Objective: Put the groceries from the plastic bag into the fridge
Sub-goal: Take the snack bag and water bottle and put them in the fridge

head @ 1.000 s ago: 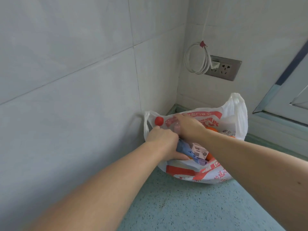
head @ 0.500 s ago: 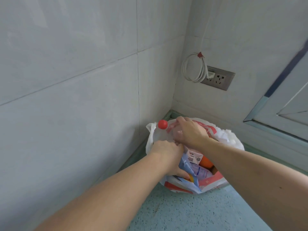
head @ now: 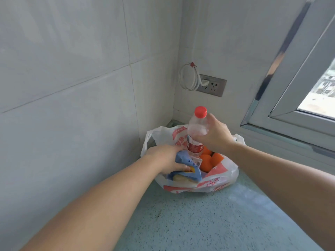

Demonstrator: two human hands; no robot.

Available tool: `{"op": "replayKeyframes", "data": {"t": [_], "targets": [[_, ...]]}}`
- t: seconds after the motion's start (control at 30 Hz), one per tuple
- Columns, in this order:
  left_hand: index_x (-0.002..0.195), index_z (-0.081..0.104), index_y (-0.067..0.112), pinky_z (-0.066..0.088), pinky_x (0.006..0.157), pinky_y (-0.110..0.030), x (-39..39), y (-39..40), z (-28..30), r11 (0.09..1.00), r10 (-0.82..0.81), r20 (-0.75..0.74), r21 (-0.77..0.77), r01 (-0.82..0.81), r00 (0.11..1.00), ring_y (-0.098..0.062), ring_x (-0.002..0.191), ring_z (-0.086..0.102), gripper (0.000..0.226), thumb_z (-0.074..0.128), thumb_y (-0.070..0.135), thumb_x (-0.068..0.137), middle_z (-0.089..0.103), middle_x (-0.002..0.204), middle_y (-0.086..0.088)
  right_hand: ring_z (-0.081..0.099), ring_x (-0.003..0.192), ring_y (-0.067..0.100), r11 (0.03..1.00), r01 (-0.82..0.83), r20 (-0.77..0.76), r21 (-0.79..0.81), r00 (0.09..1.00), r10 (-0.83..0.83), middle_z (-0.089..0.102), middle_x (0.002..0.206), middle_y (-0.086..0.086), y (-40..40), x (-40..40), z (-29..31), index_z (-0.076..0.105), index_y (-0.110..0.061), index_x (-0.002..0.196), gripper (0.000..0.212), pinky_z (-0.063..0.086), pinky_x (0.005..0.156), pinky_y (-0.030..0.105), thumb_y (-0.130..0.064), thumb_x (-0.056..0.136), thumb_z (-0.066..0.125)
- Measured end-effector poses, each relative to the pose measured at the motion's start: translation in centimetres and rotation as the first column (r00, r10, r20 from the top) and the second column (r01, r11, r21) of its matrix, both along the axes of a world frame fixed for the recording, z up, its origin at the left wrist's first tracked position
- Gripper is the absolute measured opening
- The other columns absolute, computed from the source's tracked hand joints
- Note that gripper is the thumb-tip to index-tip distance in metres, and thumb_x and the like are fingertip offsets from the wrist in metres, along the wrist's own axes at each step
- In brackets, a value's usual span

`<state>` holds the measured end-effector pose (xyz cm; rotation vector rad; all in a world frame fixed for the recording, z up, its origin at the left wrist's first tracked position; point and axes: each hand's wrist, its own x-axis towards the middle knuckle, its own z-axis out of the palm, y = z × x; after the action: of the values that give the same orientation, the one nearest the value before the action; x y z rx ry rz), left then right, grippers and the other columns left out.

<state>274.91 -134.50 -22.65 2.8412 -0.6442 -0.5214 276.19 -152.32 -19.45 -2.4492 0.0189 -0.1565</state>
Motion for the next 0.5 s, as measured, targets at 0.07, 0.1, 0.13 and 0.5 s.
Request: {"op": "replayKeyframes", "data": {"t": [0.07,0.1,0.13,0.5], "targets": [[0.131,0.046,0.042,0.053,0.085,-0.038,-0.4,0.0,0.7,0.993,0.047,0.003,-0.112,-0.047,0.999,-0.019,0.095,0.062,0.068,0.047,0.079,0.075,0.066,0.118,0.006,0.057,0.098,0.022,0.997,0.042,0.015,0.065,0.999,-0.043,0.060,0.110,-0.001,-0.7,-1.0,0.9,0.047,-0.022,0.125,0.058,0.050,0.082,0.038,-0.033,0.074,0.074],[0.134,0.045,0.041,0.053,0.086,-0.038,-0.7,0.0,1.3,0.986,0.068,0.015,-0.155,-0.065,0.998,-0.019,0.095,0.062,0.068,0.048,0.078,0.076,0.066,0.118,0.004,0.056,0.098,0.020,0.994,0.066,0.031,0.090,0.997,-0.069,0.059,0.110,-0.003,-1.1,-1.5,1.4,0.048,-0.022,0.125,0.059,0.047,0.080,0.035,-0.033,0.074,0.075],[0.136,0.044,0.039,0.051,0.088,-0.035,-1.1,0.1,1.9,0.977,0.089,0.031,-0.196,-0.081,0.996,-0.020,0.098,0.062,0.067,0.050,0.074,0.079,0.066,0.120,0.003,0.054,0.098,0.019,0.990,0.089,0.055,0.112,0.994,-0.096,0.057,0.111,-0.004,-1.5,-1.9,2.0,0.047,-0.022,0.126,0.060,0.045,0.080,0.033,-0.033,0.073,0.076],[0.129,0.053,0.036,0.048,0.082,-0.031,-3.9,-0.7,5.1,0.708,0.323,0.119,-0.689,-0.156,0.939,-0.014,0.100,0.061,0.059,0.062,0.066,0.079,0.064,0.111,0.013,0.056,0.100,0.018,0.908,0.242,0.247,0.342,0.909,-0.335,0.057,0.110,-0.005,-5.8,-7.3,8.5,0.048,-0.021,0.124,0.060,0.043,0.081,0.030,-0.028,0.073,0.079]]}}
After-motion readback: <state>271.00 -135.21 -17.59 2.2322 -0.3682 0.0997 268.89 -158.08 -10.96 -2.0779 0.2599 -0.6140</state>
